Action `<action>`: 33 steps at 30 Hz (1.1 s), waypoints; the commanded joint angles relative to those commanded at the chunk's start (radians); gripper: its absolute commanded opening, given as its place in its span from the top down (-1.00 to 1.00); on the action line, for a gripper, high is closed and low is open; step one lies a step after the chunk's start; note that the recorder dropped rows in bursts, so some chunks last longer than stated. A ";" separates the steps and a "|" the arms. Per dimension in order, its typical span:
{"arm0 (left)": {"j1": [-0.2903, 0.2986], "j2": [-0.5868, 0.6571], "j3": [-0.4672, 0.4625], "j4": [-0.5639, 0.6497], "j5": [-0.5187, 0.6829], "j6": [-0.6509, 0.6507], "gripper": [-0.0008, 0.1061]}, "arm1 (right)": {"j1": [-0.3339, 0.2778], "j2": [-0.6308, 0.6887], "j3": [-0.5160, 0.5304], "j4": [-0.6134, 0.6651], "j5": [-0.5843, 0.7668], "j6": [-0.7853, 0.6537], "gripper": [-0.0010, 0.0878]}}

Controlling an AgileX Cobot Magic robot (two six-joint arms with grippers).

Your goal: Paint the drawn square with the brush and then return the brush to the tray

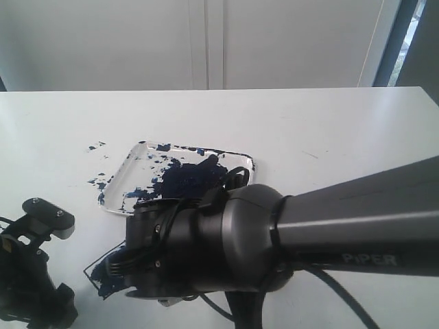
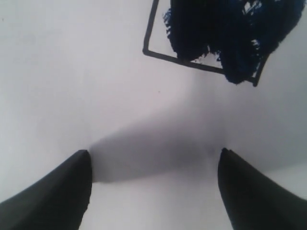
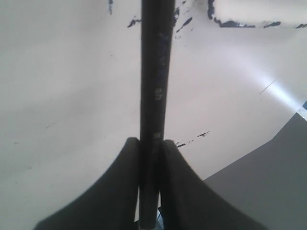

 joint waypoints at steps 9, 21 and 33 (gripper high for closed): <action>0.000 0.000 0.000 0.000 0.004 0.000 -0.42 | 0.012 0.012 0.001 0.027 0.000 -0.044 0.98; 0.000 0.000 0.000 0.000 0.006 0.000 -0.42 | -0.029 0.029 0.001 -0.012 0.000 -0.033 0.98; 0.000 0.000 0.000 0.000 0.008 0.000 -0.42 | -0.032 0.048 0.001 -0.012 0.000 -0.018 0.98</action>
